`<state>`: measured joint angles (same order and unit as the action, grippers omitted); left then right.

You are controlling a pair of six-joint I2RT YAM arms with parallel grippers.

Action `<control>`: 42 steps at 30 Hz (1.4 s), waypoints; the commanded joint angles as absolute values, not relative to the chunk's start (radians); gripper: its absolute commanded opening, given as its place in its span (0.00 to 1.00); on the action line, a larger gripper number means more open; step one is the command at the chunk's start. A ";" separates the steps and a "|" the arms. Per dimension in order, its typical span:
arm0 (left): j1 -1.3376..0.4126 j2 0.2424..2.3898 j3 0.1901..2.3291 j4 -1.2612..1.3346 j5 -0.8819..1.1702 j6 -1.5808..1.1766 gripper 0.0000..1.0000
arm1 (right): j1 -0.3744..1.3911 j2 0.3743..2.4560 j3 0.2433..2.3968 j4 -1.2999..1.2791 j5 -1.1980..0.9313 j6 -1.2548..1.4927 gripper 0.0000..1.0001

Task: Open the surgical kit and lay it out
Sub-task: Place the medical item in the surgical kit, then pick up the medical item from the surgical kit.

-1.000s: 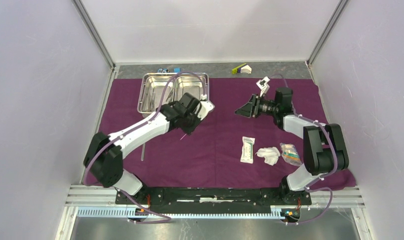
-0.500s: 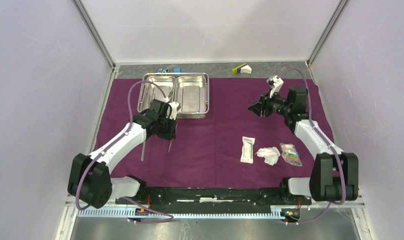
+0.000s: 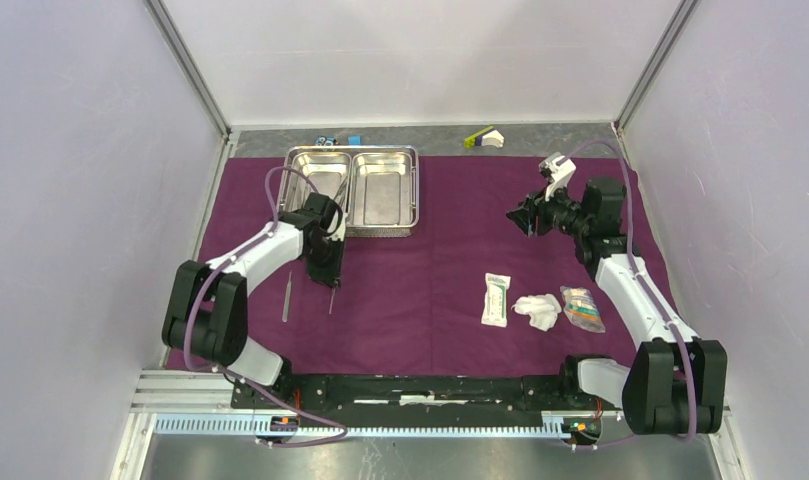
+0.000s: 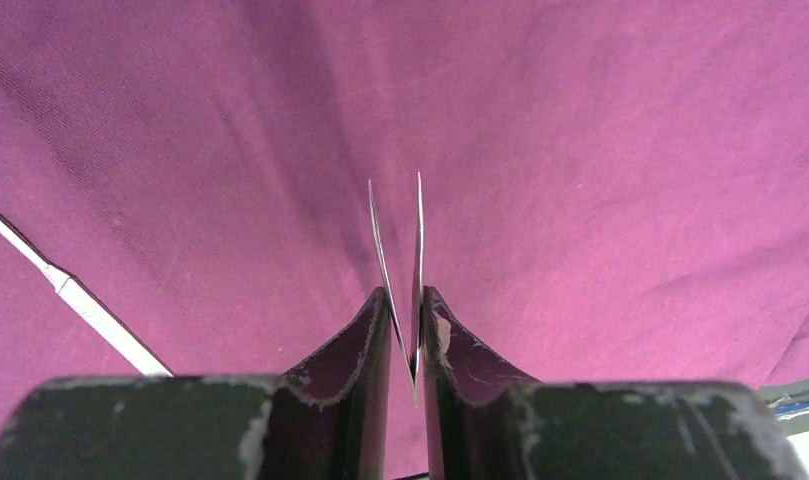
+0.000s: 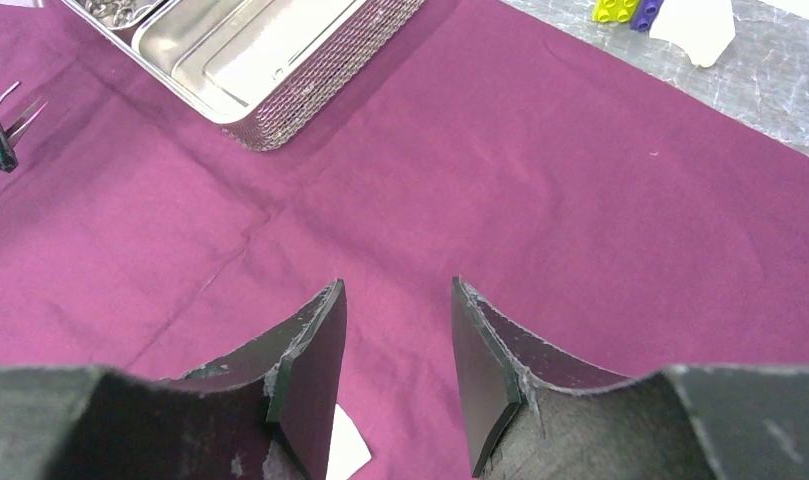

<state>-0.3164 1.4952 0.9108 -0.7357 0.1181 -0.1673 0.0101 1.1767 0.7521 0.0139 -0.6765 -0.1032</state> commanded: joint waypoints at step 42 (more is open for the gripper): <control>-0.191 1.756 1.138 -0.891 0.172 -0.110 0.39 | -0.049 1.169 0.704 0.084 -0.725 -0.078 0.50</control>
<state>-0.2043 1.7321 1.0950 -0.8848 0.1612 -0.1497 -0.0425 1.1881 0.7109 0.0525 -0.7105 -0.0788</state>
